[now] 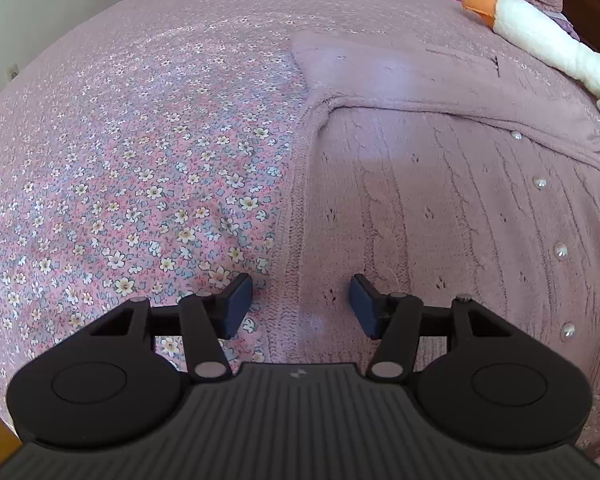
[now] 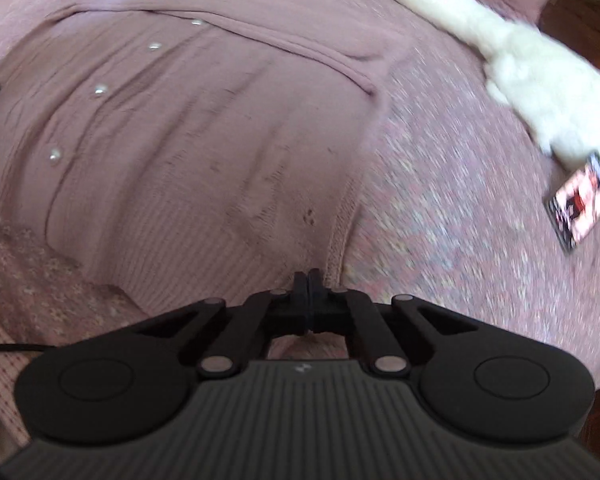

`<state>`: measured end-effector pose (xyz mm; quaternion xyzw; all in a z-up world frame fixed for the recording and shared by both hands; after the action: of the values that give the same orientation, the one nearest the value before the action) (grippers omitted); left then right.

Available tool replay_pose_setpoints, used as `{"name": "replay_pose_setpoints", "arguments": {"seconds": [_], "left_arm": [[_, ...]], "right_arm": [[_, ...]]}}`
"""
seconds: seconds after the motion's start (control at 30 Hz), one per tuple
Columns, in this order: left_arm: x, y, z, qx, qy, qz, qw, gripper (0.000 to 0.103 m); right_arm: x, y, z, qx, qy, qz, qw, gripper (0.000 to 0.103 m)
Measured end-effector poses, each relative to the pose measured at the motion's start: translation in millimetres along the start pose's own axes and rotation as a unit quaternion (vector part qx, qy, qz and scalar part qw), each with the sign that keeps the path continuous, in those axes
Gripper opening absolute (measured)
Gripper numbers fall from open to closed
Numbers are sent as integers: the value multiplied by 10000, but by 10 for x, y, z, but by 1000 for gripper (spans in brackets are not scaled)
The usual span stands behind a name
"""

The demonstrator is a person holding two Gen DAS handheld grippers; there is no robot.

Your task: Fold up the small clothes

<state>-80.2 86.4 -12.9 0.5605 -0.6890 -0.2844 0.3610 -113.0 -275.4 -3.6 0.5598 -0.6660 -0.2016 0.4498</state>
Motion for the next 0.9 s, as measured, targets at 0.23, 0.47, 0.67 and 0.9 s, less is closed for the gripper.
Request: {"name": "replay_pose_setpoints", "arguments": {"seconds": [0.23,0.47,0.67,0.9], "left_arm": [[6,4,-17,-34,-34,24,10000,62],[13,70,10,-54,-23,24,10000,62],[19,128,38,-146,-7,95,9998,62],[67,211,124,-377,155,483,9980,62]], "right_arm": [[162,119,-95,131,-1111,-436,9928,8],[151,52,-80,-5,-1138,-372,9928,8],[145,86,-31,21,-1218,-467,9915,9],[167,198,-18,127,-1333,-702,9885,32]]}}
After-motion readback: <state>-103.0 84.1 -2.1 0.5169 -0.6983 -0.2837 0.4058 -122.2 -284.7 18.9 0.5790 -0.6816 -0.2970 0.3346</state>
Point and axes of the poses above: each gripper's, at about its wrist camera, not at the fingertips, and y roughly against the way its jaws point, x to its right, z to its underside, the point moved 6 cm from there along -y, roughly the way its jaws point, and after that the axes turned 12 degrees about z, right-handed, at the moved point
